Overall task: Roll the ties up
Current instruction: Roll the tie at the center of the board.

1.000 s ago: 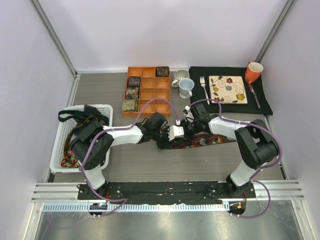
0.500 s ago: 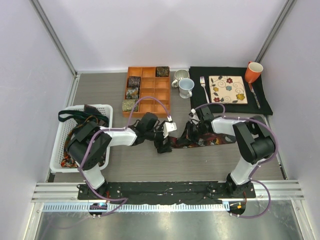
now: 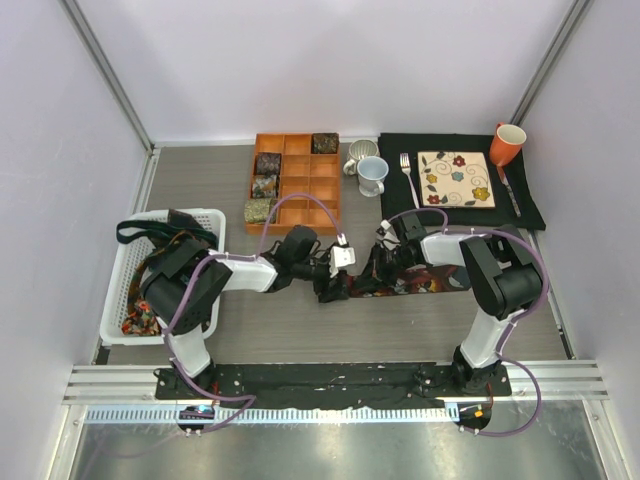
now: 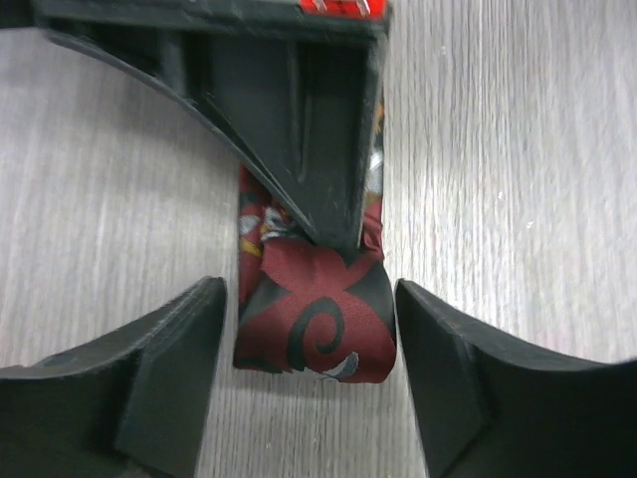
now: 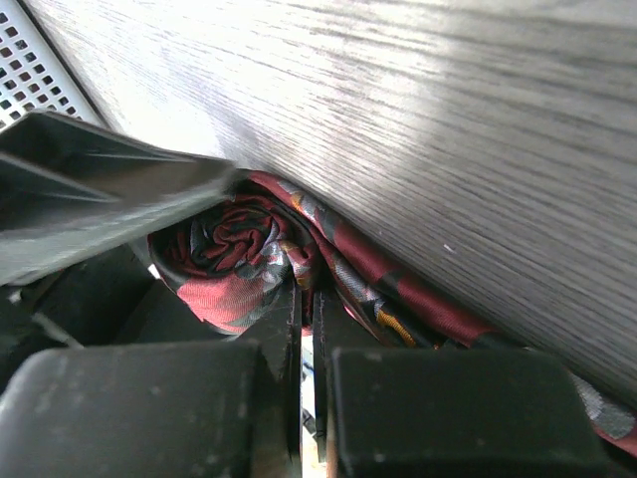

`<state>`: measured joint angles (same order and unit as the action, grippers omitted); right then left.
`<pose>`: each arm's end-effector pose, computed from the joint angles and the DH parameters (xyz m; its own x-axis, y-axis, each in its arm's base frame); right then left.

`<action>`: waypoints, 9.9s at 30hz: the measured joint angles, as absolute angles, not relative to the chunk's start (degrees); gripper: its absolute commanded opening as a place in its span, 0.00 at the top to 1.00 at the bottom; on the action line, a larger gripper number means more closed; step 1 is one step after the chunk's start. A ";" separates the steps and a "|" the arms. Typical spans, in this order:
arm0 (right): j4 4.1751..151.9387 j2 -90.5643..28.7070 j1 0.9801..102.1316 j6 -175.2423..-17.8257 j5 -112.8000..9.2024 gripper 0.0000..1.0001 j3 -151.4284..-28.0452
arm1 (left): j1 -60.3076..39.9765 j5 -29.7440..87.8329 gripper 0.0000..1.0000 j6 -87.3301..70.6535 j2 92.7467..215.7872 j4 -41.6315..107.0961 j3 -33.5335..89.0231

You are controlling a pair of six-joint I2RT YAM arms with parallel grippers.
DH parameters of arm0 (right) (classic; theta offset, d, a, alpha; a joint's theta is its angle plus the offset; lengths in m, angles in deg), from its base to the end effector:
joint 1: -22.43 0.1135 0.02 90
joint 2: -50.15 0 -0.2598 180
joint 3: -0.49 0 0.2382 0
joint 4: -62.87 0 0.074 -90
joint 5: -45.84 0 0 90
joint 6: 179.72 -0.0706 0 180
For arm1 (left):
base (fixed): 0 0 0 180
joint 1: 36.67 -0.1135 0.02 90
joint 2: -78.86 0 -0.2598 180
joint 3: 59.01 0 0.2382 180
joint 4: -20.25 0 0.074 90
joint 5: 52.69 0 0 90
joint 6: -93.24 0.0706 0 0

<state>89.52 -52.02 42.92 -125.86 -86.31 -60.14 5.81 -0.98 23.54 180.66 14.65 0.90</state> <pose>0.2644 0.1494 0.0922 -0.9931 0.0957 0.0674 0.1147 0.6820 0.7223 0.2321 -0.2718 0.1322 -0.0977 0.4587 -0.8832 0.9941 0.0879 -0.0643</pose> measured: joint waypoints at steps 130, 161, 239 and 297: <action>97.19 -48.15 48.27 -117.90 -70.07 0.85 -66.66 | 8.09 7.24 0.90 11.32 180.20 18.72 2.58; 90.32 -43.14 45.83 -125.16 -82.22 0.94 -58.72 | 9.46 10.35 0.91 28.19 178.01 27.13 3.82; 96.77 -39.10 37.83 -123.04 -80.49 0.80 -58.57 | 12.13 5.01 0.90 43.64 182.67 36.73 12.33; 83.35 -45.13 43.34 -126.65 -87.01 0.95 -59.69 | 8.44 6.02 0.69 31.01 183.92 44.11 16.31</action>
<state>83.35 -45.13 43.34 -126.65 -87.01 -59.69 8.44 6.02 31.01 183.92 44.11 16.31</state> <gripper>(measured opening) 0.328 0.382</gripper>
